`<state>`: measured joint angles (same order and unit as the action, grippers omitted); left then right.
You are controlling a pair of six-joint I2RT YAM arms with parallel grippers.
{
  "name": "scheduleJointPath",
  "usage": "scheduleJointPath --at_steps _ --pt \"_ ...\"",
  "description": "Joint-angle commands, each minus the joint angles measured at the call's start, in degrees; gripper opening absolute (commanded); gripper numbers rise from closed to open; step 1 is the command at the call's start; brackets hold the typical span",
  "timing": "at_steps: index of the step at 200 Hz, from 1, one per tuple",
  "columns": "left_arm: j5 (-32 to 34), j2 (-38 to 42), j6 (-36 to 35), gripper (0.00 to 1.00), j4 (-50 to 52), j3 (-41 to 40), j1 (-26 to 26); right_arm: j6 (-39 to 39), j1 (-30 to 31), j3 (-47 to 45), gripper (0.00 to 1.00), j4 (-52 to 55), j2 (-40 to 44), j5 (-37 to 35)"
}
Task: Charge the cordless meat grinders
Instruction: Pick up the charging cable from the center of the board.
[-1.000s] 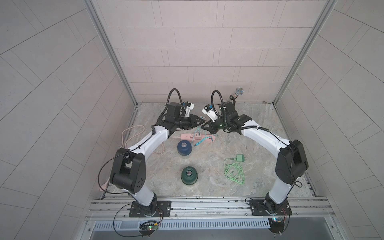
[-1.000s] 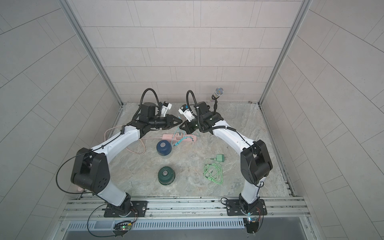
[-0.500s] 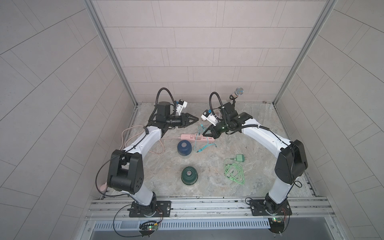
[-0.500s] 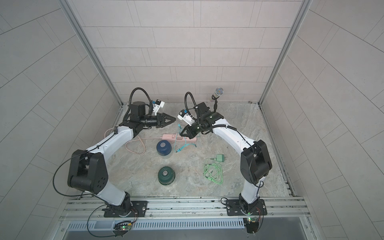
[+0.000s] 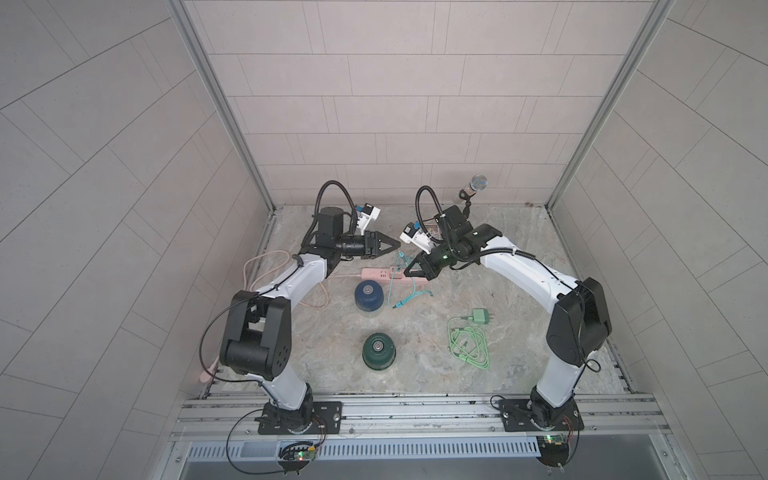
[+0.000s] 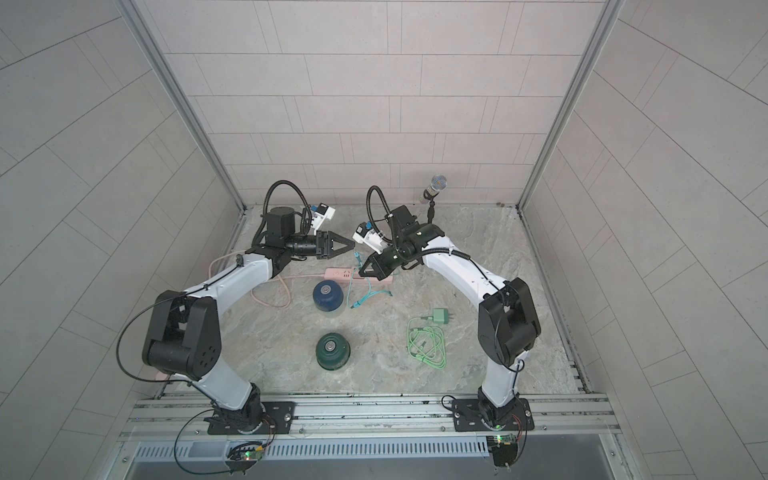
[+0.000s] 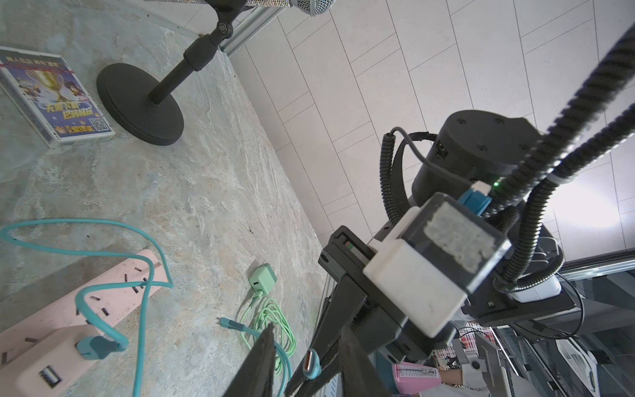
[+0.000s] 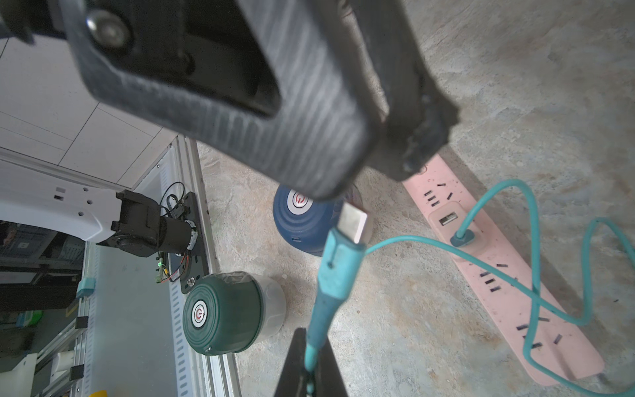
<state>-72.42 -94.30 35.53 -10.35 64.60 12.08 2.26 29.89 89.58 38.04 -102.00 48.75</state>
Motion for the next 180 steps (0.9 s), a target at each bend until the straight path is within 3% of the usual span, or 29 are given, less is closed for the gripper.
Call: scheduleJointPath --at_steps 1,37,129,155,180 --pt "-1.49 -0.43 -0.48 0.34 -2.38 -1.34 0.73 2.28 0.35 2.14 0.03 1.53 -0.90 1.08" --pt "-0.83 -0.77 -0.72 0.30 -2.44 -2.10 1.54 2.26 0.35 3.03 0.03 1.76 -1.54 1.26" --pt "1.86 -0.28 -2.13 0.04 3.18 -0.61 1.53 2.68 0.39 3.25 0.04 1.74 -1.28 -1.79" --pt "4.50 0.69 -6.81 0.00 11.84 0.07 1.54 1.59 0.47 2.48 0.10 -0.44 -0.52 -3.58" --pt "7.30 1.73 -9.15 0.00 17.65 0.00 1.47 1.51 0.87 1.46 0.23 -2.49 0.79 -6.20"
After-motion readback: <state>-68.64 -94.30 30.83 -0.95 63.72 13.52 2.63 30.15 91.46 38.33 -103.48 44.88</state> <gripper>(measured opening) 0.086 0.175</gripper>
